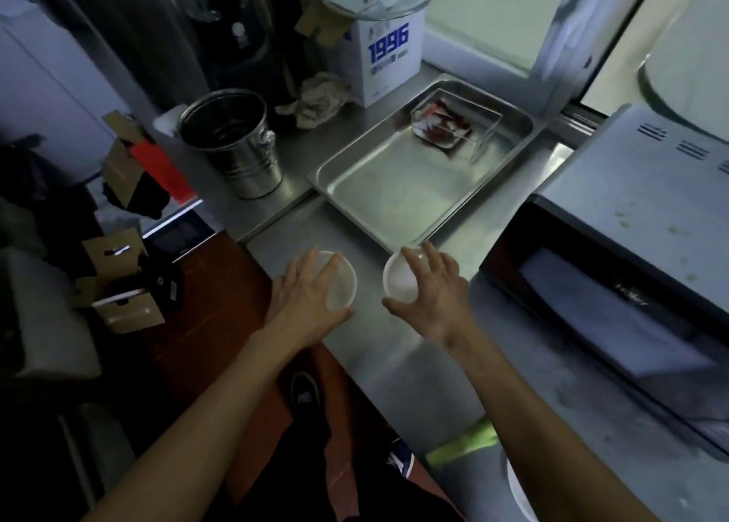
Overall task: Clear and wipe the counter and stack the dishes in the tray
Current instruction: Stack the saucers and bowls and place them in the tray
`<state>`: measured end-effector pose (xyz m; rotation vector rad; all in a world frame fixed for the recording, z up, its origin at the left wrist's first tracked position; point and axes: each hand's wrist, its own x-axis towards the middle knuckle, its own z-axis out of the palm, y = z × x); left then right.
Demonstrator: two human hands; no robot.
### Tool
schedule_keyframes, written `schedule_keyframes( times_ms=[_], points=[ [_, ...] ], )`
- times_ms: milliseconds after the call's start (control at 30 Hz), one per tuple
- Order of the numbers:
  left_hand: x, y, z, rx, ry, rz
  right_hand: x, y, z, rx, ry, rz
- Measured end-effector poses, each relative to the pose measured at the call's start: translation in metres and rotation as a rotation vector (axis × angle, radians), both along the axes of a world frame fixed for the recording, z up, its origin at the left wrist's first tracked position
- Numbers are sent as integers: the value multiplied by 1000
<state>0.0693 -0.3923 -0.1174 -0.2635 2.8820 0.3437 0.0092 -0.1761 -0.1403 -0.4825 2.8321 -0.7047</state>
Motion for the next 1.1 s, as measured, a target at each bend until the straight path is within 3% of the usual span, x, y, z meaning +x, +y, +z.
schedule_keyframes(
  times_ms=[400, 700, 1100],
  points=[
    [-197, -28, -27, 52, 129, -271, -95, -18, -5, -10, 9, -273],
    [-335, -52, -62, 126, -14, -468, -178, -64, -14, 21, -69, -508],
    [-440, -25, -81, 162, -93, -576, -233, -78, -21, 28, -117, -673]
  ],
)
